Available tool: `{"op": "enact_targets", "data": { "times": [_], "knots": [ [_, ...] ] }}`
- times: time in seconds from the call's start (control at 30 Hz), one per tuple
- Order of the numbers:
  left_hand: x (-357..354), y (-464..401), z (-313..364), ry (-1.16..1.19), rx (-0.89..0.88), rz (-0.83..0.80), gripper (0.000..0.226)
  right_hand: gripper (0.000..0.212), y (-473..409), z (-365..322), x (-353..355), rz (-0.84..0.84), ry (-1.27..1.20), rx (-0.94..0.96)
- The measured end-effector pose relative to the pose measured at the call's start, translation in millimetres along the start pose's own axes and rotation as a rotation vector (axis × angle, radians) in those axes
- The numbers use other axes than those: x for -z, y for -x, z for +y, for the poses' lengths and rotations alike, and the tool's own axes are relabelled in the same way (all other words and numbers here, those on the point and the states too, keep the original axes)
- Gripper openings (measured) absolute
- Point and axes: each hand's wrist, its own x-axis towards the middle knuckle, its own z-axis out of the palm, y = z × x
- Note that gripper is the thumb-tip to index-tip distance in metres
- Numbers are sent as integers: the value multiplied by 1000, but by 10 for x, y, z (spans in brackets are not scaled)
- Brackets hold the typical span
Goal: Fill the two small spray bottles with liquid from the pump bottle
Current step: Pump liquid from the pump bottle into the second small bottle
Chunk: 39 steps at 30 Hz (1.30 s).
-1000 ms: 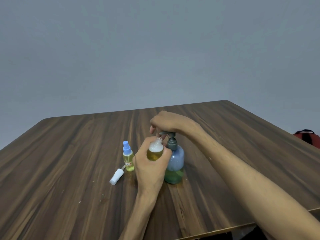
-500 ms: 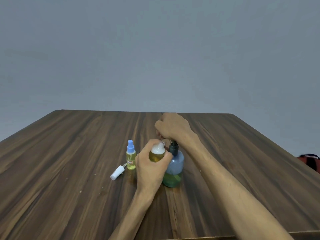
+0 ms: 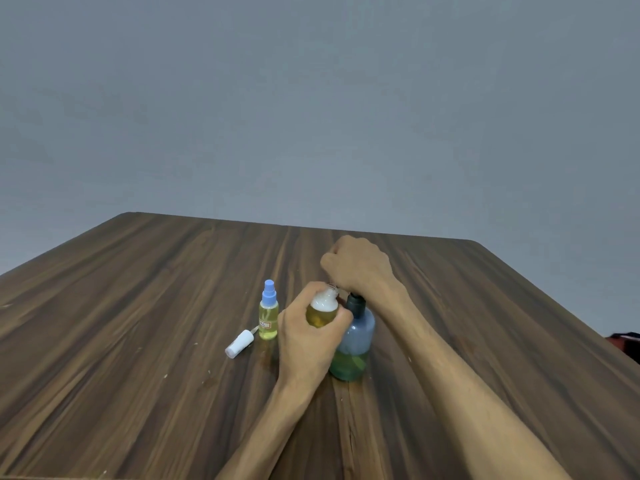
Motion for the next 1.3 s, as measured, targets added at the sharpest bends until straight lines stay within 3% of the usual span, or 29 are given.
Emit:
{"op": "enact_targets", "data": {
  "times": [0.63,0.77,0.93,1.0,1.13,1.3],
  "knots": [
    [12,1,8,-25,-32,12,9,28,0,-50,59,-5,-43,15],
    [10,-3,13,-15,-22,12,11,26,17,-33,12,-67,-28,-27],
    [10,1,15,-10,-19,0,19,28,27,-53,66,9,-68,4],
    [5,0,24,-7,-21,2,15,26,28,-52,45,-25,-50,-17],
    [12,0,-1,-17,-5,4,26,29,45,-68,54,-16,-31,6],
    [-2,0,17,-8,-7,9,18,28,26,-49,52,-35,-39,-7]
  ]
}}
